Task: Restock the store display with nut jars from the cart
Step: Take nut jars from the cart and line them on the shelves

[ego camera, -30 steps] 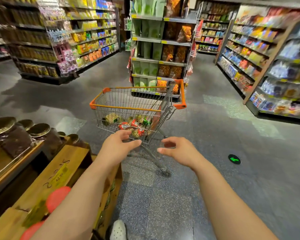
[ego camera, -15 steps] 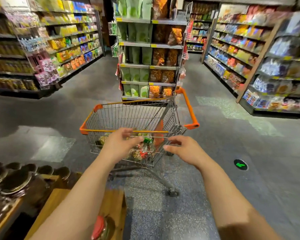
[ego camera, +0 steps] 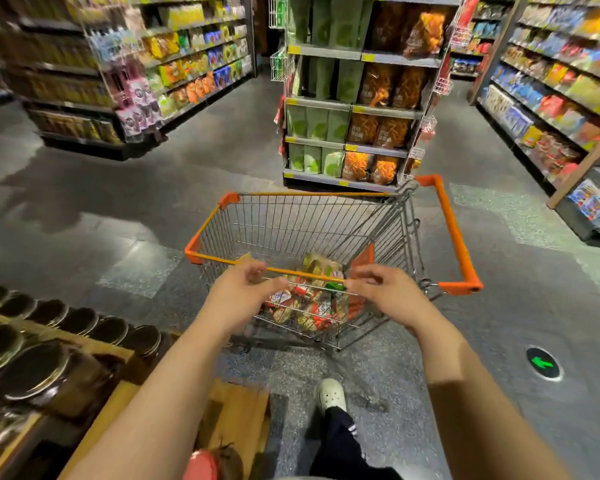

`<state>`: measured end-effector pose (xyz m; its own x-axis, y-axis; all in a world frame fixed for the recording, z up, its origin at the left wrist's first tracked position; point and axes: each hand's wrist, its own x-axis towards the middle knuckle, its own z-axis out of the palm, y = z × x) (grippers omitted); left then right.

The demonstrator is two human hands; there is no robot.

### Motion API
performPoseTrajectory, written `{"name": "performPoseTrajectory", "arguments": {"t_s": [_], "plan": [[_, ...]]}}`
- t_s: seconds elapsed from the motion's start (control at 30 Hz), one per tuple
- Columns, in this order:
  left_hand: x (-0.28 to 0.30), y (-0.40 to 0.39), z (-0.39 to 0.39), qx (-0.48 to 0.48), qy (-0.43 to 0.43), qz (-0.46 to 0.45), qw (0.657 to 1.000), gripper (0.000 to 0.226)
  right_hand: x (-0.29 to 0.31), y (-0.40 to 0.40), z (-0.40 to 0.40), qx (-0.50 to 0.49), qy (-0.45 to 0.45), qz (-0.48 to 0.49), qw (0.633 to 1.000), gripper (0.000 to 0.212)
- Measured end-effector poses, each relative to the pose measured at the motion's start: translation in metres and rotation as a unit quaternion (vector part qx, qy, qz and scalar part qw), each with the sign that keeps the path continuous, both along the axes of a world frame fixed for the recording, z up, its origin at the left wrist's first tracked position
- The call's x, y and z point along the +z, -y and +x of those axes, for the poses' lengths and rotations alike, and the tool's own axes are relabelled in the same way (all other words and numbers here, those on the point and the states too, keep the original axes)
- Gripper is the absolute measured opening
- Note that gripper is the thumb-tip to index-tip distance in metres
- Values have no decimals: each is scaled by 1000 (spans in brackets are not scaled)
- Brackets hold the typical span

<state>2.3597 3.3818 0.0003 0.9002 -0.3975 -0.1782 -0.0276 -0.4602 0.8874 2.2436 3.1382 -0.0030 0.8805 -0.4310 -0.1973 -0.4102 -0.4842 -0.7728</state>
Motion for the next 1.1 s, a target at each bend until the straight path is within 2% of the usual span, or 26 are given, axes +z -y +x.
{"name": "performPoseTrajectory", "arguments": {"t_s": [0.17, 0.23, 0.4, 0.47, 0.57, 0.63, 0.77, 0.9, 1.03, 1.1], "plan": [[-24, 43, 61, 33, -16, 7, 999, 50, -24, 54, 82, 35, -15, 12, 999, 43], [-31, 67, 85, 27, -30, 24, 999, 57, -29, 80, 113, 44, -31, 20, 998, 42], [-56, 131, 149, 43, -101, 64, 992, 51, -64, 153, 189, 50, -91, 38, 994, 47], [-68, 155, 170, 51, -137, 75, 986, 53, -83, 181, 212, 47, -134, 93, 986, 45], [-103, 201, 206, 64, -190, 97, 975, 68, -119, 225, 248, 62, -195, 81, 976, 41], [-113, 213, 211, 55, -210, 119, 969, 71, -136, 232, 260, 50, -194, 62, 978, 45], [-161, 250, 236, 40, -278, 147, 948, 65, -196, 262, 301, 86, -262, 51, 960, 65], [-210, 270, 250, 60, -346, 177, 920, 77, -247, 280, 336, 170, -315, 20, 934, 65], [-257, 291, 256, 93, -407, 191, 888, 61, -300, 290, 362, 185, -380, 7, 906, 68], [-275, 305, 257, 98, -464, 157, 866, 54, -325, 292, 374, 187, -404, 11, 895, 71]]}}
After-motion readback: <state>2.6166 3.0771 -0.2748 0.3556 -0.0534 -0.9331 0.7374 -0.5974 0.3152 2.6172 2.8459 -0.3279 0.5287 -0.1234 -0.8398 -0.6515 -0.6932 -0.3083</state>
